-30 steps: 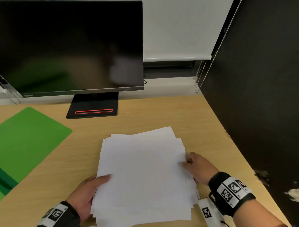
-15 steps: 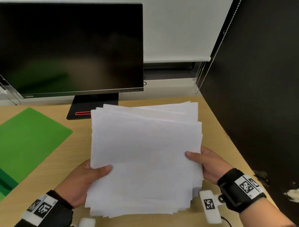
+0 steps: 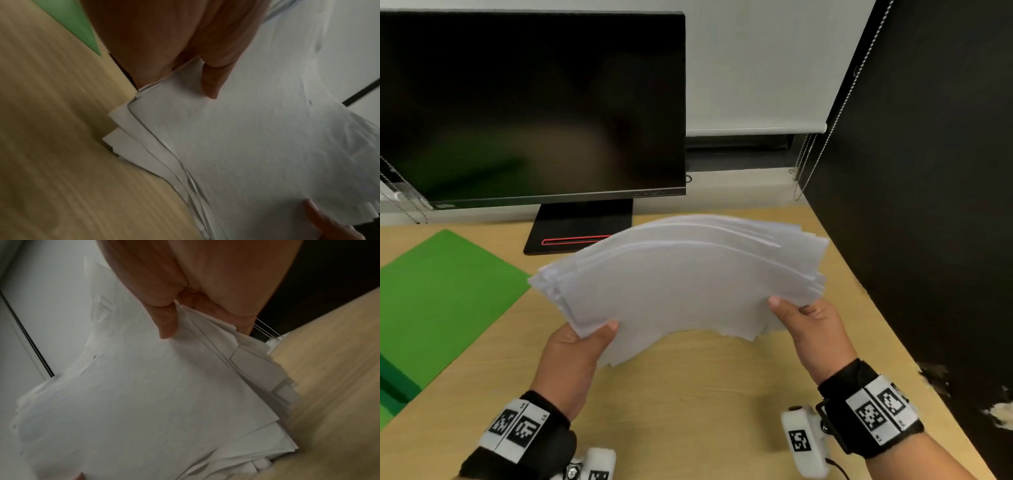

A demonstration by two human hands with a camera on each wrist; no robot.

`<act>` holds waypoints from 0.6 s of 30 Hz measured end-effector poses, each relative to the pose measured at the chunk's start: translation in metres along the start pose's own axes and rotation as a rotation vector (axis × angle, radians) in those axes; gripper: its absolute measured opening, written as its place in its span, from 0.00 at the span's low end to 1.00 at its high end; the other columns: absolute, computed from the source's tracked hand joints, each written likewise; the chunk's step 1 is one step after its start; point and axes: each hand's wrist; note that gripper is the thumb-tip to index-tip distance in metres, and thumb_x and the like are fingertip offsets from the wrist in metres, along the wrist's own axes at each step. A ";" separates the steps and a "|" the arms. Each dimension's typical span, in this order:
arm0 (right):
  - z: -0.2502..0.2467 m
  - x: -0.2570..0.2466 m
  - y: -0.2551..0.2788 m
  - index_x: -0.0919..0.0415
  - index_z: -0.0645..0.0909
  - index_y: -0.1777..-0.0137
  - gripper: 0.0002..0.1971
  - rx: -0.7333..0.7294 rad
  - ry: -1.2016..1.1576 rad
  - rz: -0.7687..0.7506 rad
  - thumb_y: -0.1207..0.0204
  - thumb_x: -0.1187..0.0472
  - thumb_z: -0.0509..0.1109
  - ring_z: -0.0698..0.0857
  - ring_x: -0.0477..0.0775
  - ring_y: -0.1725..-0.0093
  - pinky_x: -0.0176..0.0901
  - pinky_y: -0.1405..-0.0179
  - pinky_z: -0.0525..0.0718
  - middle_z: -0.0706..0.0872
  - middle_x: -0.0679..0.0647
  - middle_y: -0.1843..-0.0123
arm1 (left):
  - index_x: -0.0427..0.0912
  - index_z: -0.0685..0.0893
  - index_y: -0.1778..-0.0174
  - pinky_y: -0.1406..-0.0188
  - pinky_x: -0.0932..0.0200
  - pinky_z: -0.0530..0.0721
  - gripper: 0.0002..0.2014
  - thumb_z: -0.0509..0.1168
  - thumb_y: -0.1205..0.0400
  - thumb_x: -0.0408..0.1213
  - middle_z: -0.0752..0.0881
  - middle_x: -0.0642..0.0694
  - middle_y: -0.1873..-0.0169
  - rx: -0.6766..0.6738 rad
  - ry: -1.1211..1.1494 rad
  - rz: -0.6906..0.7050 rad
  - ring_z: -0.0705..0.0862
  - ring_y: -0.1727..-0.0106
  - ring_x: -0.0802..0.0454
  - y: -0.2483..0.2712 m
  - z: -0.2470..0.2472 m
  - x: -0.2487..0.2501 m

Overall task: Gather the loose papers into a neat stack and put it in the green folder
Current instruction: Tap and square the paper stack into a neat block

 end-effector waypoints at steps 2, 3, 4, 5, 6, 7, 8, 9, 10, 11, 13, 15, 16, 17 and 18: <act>0.002 0.005 0.002 0.66 0.86 0.33 0.15 0.008 -0.021 0.010 0.17 0.70 0.69 0.90 0.52 0.35 0.32 0.44 0.87 0.94 0.55 0.39 | 0.43 0.90 0.43 0.55 0.67 0.89 0.14 0.70 0.22 0.26 0.94 0.48 0.46 0.002 0.008 -0.018 0.93 0.47 0.55 0.001 -0.001 -0.004; 0.002 0.007 0.002 0.65 0.86 0.32 0.15 0.010 -0.030 0.011 0.18 0.70 0.69 0.90 0.53 0.35 0.35 0.42 0.88 0.94 0.56 0.38 | 0.42 0.90 0.41 0.54 0.66 0.89 0.15 0.69 0.21 0.23 0.94 0.47 0.46 -0.005 -0.004 -0.021 0.93 0.46 0.53 0.001 -0.002 -0.005; 0.002 0.007 0.002 0.65 0.85 0.31 0.16 0.010 -0.042 0.010 0.19 0.71 0.70 0.90 0.54 0.35 0.38 0.39 0.88 0.93 0.57 0.37 | 0.41 0.90 0.41 0.54 0.66 0.89 0.16 0.68 0.20 0.21 0.94 0.47 0.45 -0.011 -0.015 -0.021 0.93 0.46 0.52 0.000 -0.003 -0.005; 0.002 0.007 0.002 0.65 0.83 0.31 0.18 0.008 -0.057 0.010 0.20 0.72 0.70 0.89 0.55 0.35 0.40 0.38 0.88 0.92 0.59 0.36 | 0.41 0.90 0.41 0.54 0.66 0.90 0.17 0.67 0.20 0.20 0.94 0.47 0.46 -0.015 -0.021 -0.015 0.93 0.46 0.52 0.000 -0.004 -0.003; 0.003 0.005 0.002 0.64 0.82 0.30 0.19 0.003 -0.073 0.010 0.21 0.73 0.71 0.89 0.55 0.35 0.40 0.39 0.88 0.91 0.59 0.35 | 0.42 0.90 0.43 0.55 0.66 0.90 0.17 0.67 0.21 0.18 0.95 0.48 0.47 -0.016 -0.020 -0.003 0.93 0.48 0.53 -0.001 -0.005 -0.001; 0.005 0.004 0.002 0.63 0.81 0.30 0.20 -0.005 -0.085 0.005 0.21 0.74 0.71 0.89 0.54 0.35 0.39 0.40 0.89 0.91 0.59 0.35 | 0.43 0.90 0.45 0.55 0.65 0.90 0.18 0.67 0.21 0.17 0.95 0.48 0.48 -0.013 -0.020 0.009 0.93 0.49 0.54 -0.002 -0.007 0.000; 0.006 0.002 0.002 0.60 0.80 0.31 0.21 -0.010 -0.090 -0.003 0.22 0.74 0.71 0.89 0.52 0.35 0.39 0.42 0.89 0.90 0.57 0.35 | 0.44 0.90 0.46 0.55 0.64 0.90 0.18 0.67 0.22 0.17 0.95 0.48 0.49 -0.005 -0.023 0.018 0.92 0.49 0.54 -0.004 -0.007 0.000; 0.007 0.001 0.002 0.57 0.80 0.32 0.21 -0.009 -0.091 -0.012 0.22 0.75 0.71 0.89 0.51 0.35 0.38 0.43 0.89 0.90 0.55 0.35 | 0.44 0.90 0.47 0.54 0.61 0.89 0.18 0.68 0.23 0.17 0.94 0.47 0.48 0.006 -0.031 0.028 0.92 0.49 0.53 -0.005 -0.008 0.001; 0.008 -0.001 0.002 0.55 0.79 0.32 0.22 -0.006 -0.093 -0.022 0.22 0.75 0.71 0.89 0.50 0.36 0.39 0.44 0.89 0.90 0.53 0.36 | 0.44 0.90 0.47 0.52 0.57 0.87 0.19 0.67 0.24 0.16 0.94 0.46 0.48 0.017 -0.025 0.043 0.91 0.49 0.52 -0.005 -0.008 0.001; 0.009 -0.003 0.001 0.55 0.78 0.32 0.23 -0.003 -0.099 -0.034 0.22 0.76 0.70 0.89 0.49 0.37 0.39 0.46 0.89 0.89 0.53 0.37 | 0.43 0.89 0.47 0.50 0.55 0.85 0.21 0.65 0.25 0.14 0.93 0.44 0.47 0.026 -0.015 0.061 0.90 0.49 0.52 -0.006 -0.008 0.001; 0.012 -0.006 0.001 0.59 0.74 0.28 0.25 -0.001 -0.114 -0.063 0.22 0.79 0.68 0.88 0.46 0.40 0.38 0.49 0.89 0.87 0.52 0.38 | 0.43 0.89 0.46 0.48 0.54 0.84 0.25 0.61 0.27 0.11 0.92 0.44 0.48 0.038 -0.002 0.089 0.90 0.50 0.54 -0.007 -0.006 0.004; 0.014 -0.009 0.000 0.60 0.72 0.25 0.28 0.009 -0.124 -0.084 0.23 0.82 0.64 0.88 0.46 0.41 0.37 0.49 0.89 0.87 0.50 0.38 | 0.43 0.89 0.48 0.51 0.59 0.87 0.26 0.58 0.27 0.09 0.93 0.49 0.53 0.045 0.011 0.108 0.90 0.53 0.57 -0.007 -0.004 0.007; 0.016 -0.011 -0.001 0.60 0.72 0.25 0.30 0.014 -0.121 -0.093 0.23 0.84 0.62 0.87 0.45 0.42 0.37 0.49 0.89 0.87 0.49 0.39 | 0.43 0.89 0.49 0.53 0.63 0.88 0.28 0.56 0.27 0.08 0.94 0.52 0.56 0.051 0.009 0.118 0.90 0.55 0.59 -0.007 -0.003 0.008; 0.017 -0.013 -0.002 0.59 0.71 0.24 0.32 0.016 -0.112 -0.102 0.24 0.85 0.61 0.87 0.43 0.42 0.38 0.48 0.89 0.87 0.49 0.39 | 0.43 0.89 0.49 0.55 0.67 0.88 0.28 0.54 0.26 0.07 0.94 0.53 0.58 0.054 0.001 0.130 0.90 0.56 0.60 -0.007 -0.003 0.010; 0.018 -0.012 -0.004 0.59 0.72 0.24 0.32 0.019 -0.100 -0.104 0.24 0.86 0.60 0.87 0.44 0.42 0.41 0.45 0.90 0.87 0.49 0.38 | 0.43 0.89 0.50 0.56 0.69 0.88 0.28 0.54 0.26 0.07 0.93 0.52 0.57 0.058 -0.005 0.137 0.90 0.56 0.61 -0.007 -0.002 0.010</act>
Point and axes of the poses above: each hand's wrist, its own y-axis away from the middle knuckle, its own z-axis out of the palm, x = y × z
